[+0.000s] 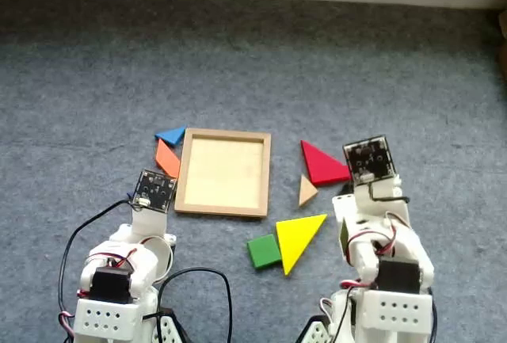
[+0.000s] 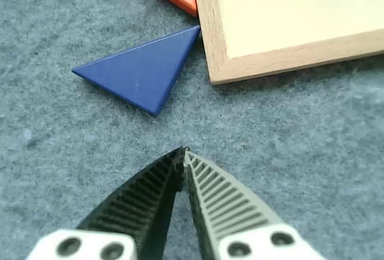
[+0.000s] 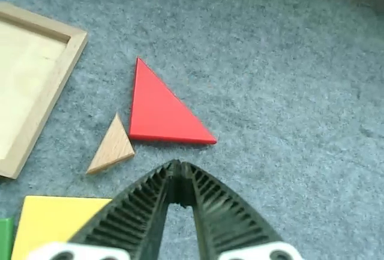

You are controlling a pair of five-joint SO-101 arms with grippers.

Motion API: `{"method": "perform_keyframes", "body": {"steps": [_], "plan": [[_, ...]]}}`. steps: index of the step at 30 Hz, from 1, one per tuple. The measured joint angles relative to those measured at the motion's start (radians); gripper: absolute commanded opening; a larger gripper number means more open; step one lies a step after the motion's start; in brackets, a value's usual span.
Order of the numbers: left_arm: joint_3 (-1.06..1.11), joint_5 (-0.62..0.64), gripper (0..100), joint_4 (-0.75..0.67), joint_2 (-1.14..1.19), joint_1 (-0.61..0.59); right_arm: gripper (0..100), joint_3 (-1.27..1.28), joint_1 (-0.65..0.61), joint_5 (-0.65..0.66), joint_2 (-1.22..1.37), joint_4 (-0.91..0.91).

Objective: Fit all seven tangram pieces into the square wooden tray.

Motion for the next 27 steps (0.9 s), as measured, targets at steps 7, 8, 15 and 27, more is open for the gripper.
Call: {"method": "perform_keyframes", "body": {"steps": [7,8,15,27], "plan": [[0.000,0.000,0,0.000,0.000,0.000,25.6,-0.310,0.000,0.000,0.500,-0.002],[0.000,0.000,0,0.000,0.000,0.000,25.9,-0.348,0.000,0.000,0.572,-0.002],[0.000,0.000,0,0.000,0.000,0.000,26.3,-0.586,-0.043,0.000,1.017,-0.002],[0.000,0.000,0,0.000,0.000,0.000,26.3,-0.855,-0.193,0.041,1.447,0.066]]}}
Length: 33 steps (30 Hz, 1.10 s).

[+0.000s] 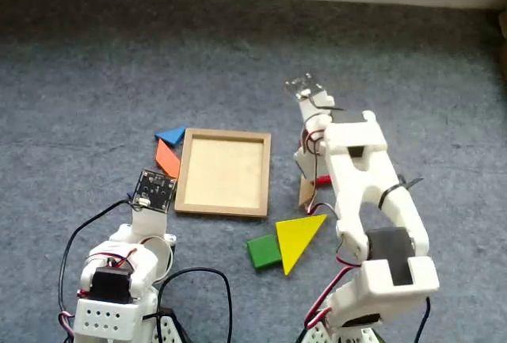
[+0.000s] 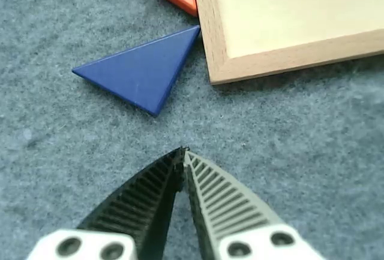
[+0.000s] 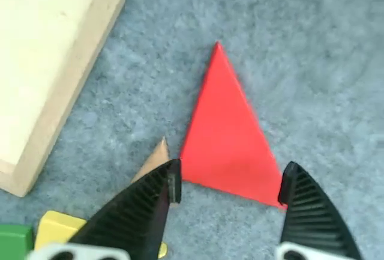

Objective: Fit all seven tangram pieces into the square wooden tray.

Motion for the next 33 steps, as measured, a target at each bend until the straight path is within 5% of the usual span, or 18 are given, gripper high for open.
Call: {"method": "perform_keyframes", "body": {"steps": [22,33], "plan": [[0.000,0.000,0,0.000,0.000,0.000,26.1,-0.196,0.061,-0.002,0.269,0.077],[0.000,0.000,0,0.000,0.000,0.000,26.1,-0.201,0.149,-0.331,0.269,0.120]]}}
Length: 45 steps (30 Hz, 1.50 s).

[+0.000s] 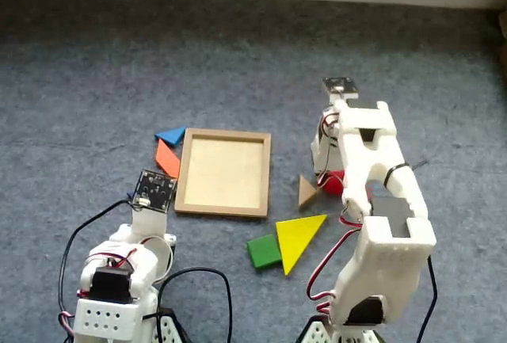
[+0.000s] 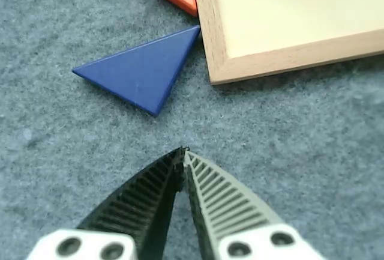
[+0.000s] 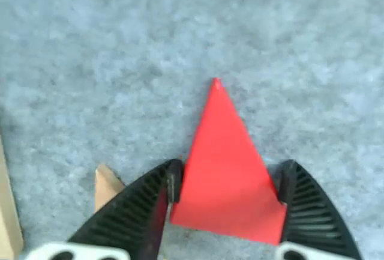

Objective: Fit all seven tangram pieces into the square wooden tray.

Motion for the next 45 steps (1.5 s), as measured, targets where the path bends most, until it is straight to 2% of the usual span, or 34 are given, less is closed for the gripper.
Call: {"method": "perform_keyframes", "body": {"steps": [3,7,13,17,25,30,45], "plan": [[0.000,0.000,0,0.000,0.000,0.000,26.3,-0.015,0.021,-0.052,0.002,0.008],[0.000,0.000,0,0.000,0.000,0.000,27.2,-0.031,0.035,-0.021,0.003,0.034],[0.000,0.000,0,0.000,0.000,0.000,41.6,-0.031,0.031,0.068,0.003,0.094],[0.000,0.000,0,0.000,0.000,0.000,41.9,-0.031,0.031,0.095,-0.074,0.094],[0.000,0.000,0,0.000,0.000,0.000,41.9,0.120,0.026,0.278,-0.207,0.097],[0.000,0.000,0,0.000,0.000,0.000,41.9,0.239,0.026,0.371,-0.207,-0.002],[0.000,0.000,0,0.000,0.000,0.000,41.8,0.299,0.026,0.391,-0.207,-0.112]]}}
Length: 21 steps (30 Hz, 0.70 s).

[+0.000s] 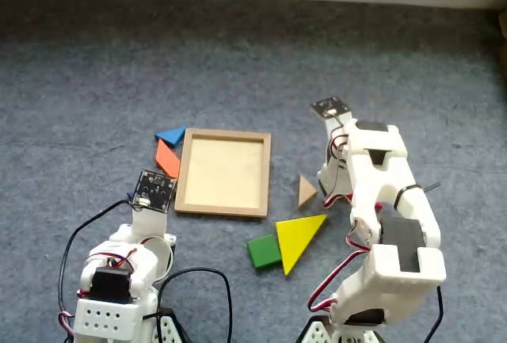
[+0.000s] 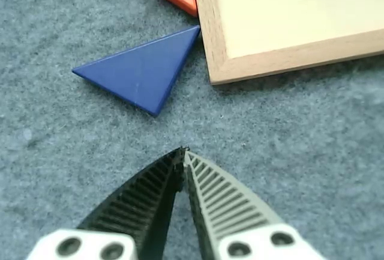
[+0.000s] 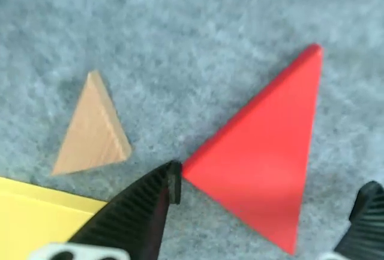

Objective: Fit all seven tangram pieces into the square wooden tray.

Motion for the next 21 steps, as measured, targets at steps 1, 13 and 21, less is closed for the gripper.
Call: {"method": "perform_keyframes", "body": {"steps": [1,13,21], "plan": [[0.000,0.000,0,0.000,0.000,0.000,41.8,0.000,0.000,0.000,0.000,-0.002],[0.000,0.000,0,0.000,0.000,0.000,25.6,0.000,-0.009,-0.046,-0.002,-0.028],[0.000,0.000,0,0.000,0.000,0.000,22.0,0.000,-0.009,-0.049,-0.003,-0.054]]}}
